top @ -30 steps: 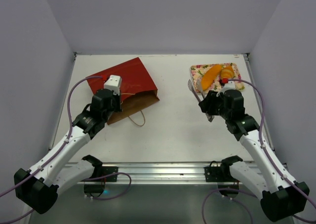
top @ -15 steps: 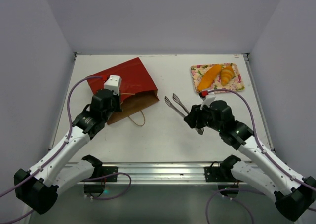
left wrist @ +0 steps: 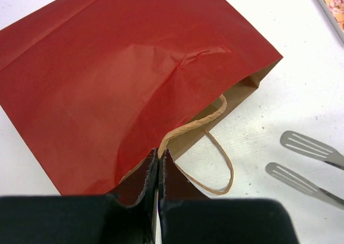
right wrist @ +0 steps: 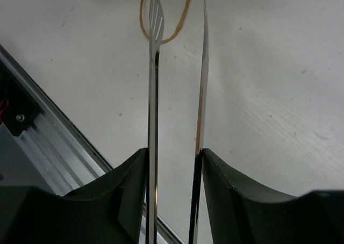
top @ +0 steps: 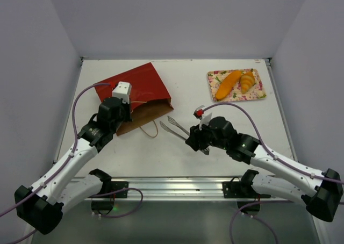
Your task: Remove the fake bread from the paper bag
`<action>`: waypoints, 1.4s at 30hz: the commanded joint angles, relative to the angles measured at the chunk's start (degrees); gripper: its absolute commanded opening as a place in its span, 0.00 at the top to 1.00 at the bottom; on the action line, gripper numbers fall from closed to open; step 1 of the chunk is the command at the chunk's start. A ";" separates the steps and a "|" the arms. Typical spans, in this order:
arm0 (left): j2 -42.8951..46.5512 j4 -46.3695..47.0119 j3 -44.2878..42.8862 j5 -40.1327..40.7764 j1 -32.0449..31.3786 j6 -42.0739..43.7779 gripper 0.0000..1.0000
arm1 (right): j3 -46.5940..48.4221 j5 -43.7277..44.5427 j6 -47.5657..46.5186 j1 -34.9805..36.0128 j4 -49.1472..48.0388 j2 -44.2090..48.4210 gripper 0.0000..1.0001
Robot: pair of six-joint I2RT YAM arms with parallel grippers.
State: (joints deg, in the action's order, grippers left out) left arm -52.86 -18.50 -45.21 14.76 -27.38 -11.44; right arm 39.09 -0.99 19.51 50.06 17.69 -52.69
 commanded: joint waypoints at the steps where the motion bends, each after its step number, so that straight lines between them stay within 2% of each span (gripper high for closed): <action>1: 1.53 1.01 -1.20 -0.79 0.48 -0.95 1.00 | 1.43 3.01 -1.23 1.88 -6.70 -1.98 0.52; 12: 2.50 1.19 -1.20 -1.32 0.57 -0.86 1.00 | 4.50 4.95 -4.83 2.76 -12.50 -8.74 0.50; 18: 3.99 1.63 -1.11 -2.11 0.57 -1.13 1.00 | 8.46 8.99 -5.88 2.85 -15.06 -16.22 0.52; 42: 9.53 6.55 -0.05 -13.27 0.66 -2.09 1.00 | 11.71 16.63 -4.92 5.39 -30.52 -31.60 0.49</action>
State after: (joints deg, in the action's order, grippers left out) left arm -44.40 -15.90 -45.19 4.43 -27.03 -12.80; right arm 47.90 12.27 14.50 54.70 -6.55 -83.40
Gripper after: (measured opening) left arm 0.012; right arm 0.502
